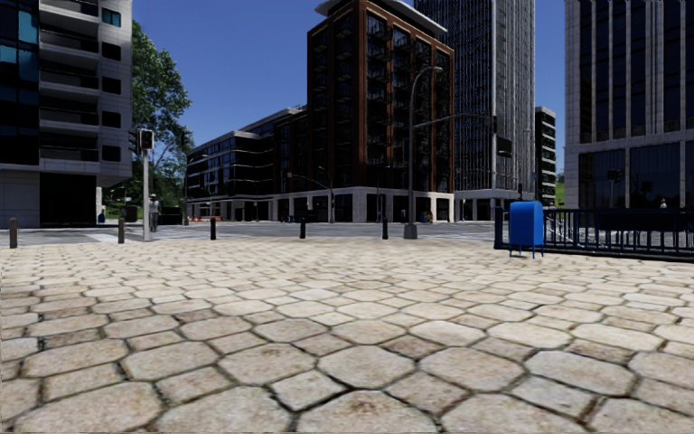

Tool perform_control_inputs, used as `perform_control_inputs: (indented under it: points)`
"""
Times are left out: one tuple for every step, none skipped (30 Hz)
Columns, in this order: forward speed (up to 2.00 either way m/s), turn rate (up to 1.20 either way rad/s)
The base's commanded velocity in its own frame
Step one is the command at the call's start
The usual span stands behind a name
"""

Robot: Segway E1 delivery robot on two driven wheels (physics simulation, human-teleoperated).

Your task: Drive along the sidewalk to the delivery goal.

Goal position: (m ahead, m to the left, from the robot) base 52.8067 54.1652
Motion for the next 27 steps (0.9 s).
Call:
perform_control_inputs:
  points:
    - [2.00,0.00]
    - [2.00,0.00]
    - [2.00,0.00]
    - [2.00,0.00]
    - [2.00,0.00]
    - [2.00,0.00]
    - [2.00,0.00]
    - [2.00,0.00]
    - [2.00,0.00]
    - [2.00,0.00]
    - [2.00,0.00]
    - [2.00,0.00]
    - [2.00,0.00]
    - [2.00,0.00]
    - [2.00,0.00]
    - [2.00,0.00]
    - [2.00,0.00]
    - [2.00,0.00]
    - [2.00,0.00]
    - [2.00,0.00]
    - [2.00,0.00]
    - [2.00,0.00]
    - [2.00,0.00]
    - [2.00,0.00]
    - [2.00,0.00]
    - [2.00,0.00]
    - [2.00,0.00]
